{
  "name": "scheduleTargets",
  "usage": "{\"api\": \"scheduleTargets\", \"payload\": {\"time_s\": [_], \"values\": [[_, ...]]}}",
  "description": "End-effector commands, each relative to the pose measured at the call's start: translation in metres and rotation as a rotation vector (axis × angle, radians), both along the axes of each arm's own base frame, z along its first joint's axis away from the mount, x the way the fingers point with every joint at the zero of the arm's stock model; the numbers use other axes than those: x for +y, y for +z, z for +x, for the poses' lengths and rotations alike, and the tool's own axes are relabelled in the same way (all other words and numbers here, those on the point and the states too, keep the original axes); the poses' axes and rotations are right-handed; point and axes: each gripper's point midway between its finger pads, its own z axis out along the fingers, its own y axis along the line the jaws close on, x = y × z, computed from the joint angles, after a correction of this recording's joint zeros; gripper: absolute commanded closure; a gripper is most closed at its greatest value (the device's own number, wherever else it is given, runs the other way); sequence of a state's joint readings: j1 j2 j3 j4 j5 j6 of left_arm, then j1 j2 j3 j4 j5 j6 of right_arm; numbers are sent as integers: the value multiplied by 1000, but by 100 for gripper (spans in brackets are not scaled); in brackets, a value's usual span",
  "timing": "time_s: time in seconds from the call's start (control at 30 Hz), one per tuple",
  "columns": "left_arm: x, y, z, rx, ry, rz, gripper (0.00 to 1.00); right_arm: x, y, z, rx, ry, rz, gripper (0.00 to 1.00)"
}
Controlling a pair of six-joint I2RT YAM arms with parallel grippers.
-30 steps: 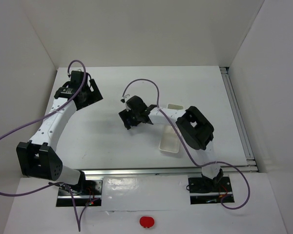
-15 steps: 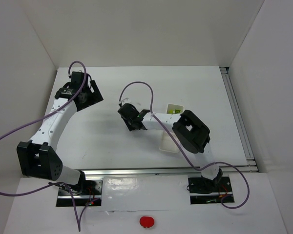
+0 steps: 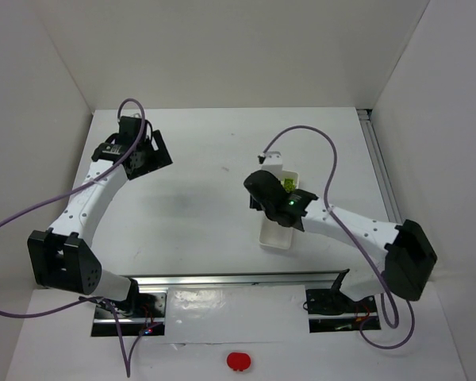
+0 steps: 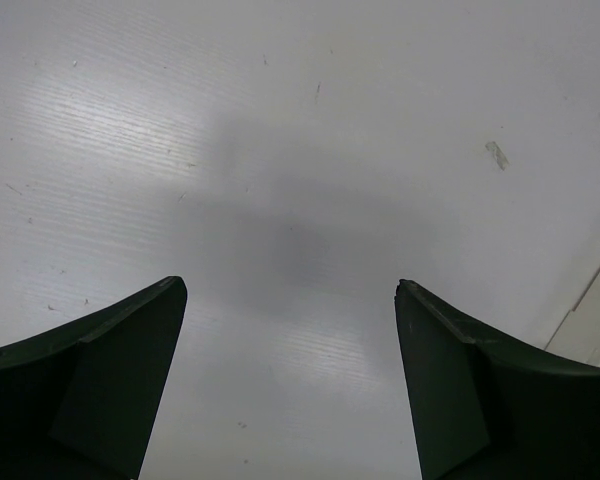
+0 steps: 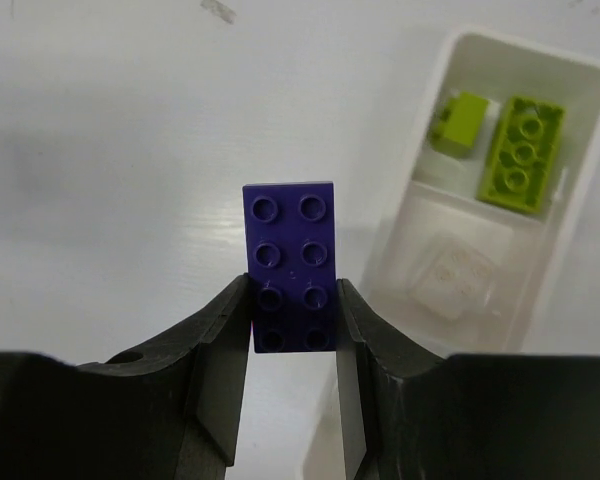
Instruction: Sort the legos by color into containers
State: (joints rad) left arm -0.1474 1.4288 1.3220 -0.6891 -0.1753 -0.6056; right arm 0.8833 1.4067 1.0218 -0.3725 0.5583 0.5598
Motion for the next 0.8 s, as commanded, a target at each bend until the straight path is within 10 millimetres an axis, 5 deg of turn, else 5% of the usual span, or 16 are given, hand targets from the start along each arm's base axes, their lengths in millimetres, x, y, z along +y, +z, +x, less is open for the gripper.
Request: {"api": "scheduleTargets", "payload": {"time_s": [0.0, 0.27, 0.63, 0.73, 0.77], "values": [[-3, 22, 9, -68, -22, -5, 6, -33, -18, -29, 67, -101, -5, 80], [-10, 19, 16, -61, -45, -29, 6, -76, -31, -67, 145, -177, -16, 79], [-16, 17, 21, -59, -60, -36, 6, -72, -52, -86, 223, -141, 21, 69], [-15, 13, 19, -48, -60, -35, 6, -77, -58, -88, 221, -147, 10, 47], [-19, 13, 18, -48, -69, -35, 6, -79, -55, -88, 220, -153, -2, 27]]}}
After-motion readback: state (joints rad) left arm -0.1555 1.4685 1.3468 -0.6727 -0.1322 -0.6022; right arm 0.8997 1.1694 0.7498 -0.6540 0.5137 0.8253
